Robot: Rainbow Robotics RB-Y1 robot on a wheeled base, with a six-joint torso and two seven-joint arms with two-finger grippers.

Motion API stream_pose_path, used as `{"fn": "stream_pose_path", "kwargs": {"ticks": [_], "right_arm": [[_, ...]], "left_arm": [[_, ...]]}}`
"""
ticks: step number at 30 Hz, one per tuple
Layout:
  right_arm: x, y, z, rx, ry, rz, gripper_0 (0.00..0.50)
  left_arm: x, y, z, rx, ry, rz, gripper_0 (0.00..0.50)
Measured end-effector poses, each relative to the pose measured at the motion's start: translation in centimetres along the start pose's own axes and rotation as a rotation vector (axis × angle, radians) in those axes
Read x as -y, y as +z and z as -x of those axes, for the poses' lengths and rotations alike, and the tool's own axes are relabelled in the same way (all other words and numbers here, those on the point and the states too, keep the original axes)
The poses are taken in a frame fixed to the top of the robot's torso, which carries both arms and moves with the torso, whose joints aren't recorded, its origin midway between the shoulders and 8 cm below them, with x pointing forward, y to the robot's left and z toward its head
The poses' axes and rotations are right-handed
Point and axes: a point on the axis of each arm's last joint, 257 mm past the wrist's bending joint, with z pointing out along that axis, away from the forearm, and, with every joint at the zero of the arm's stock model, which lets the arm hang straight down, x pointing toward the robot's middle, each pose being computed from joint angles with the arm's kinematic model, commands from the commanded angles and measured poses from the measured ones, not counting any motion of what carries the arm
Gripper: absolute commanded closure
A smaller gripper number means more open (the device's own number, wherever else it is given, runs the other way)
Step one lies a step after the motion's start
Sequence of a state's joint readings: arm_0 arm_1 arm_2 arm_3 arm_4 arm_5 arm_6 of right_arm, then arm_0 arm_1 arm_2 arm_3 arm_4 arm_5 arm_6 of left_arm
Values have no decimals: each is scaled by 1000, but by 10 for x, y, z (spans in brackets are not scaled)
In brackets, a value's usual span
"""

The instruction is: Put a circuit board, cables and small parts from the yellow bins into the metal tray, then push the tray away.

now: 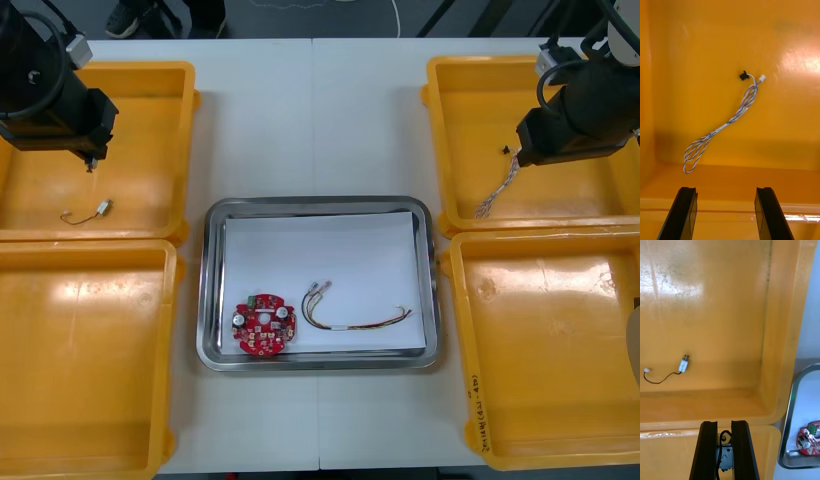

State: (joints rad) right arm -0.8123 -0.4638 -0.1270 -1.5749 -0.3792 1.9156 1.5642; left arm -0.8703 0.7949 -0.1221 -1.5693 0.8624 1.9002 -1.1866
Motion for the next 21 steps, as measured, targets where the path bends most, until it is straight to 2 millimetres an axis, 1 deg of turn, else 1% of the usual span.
{"fn": "stream_pose_path", "kwargs": {"ticks": [6,10,13,18,21], "right_arm": [[6,13,-9,-57,136,3,49],[6,15,-7,-81,161,8,49],[6,18,-6,-99,172,11,51],[11,26,0,-84,207,5,51],[13,32,0,-86,280,8,51]], "left_arm": [[23,-19,3,59,84,-14,500],[39,-30,4,97,91,-32,500],[50,-37,2,118,22,-50,500],[60,-40,-5,137,-152,-71,500],[66,-39,-9,141,-176,-81,500]]}}
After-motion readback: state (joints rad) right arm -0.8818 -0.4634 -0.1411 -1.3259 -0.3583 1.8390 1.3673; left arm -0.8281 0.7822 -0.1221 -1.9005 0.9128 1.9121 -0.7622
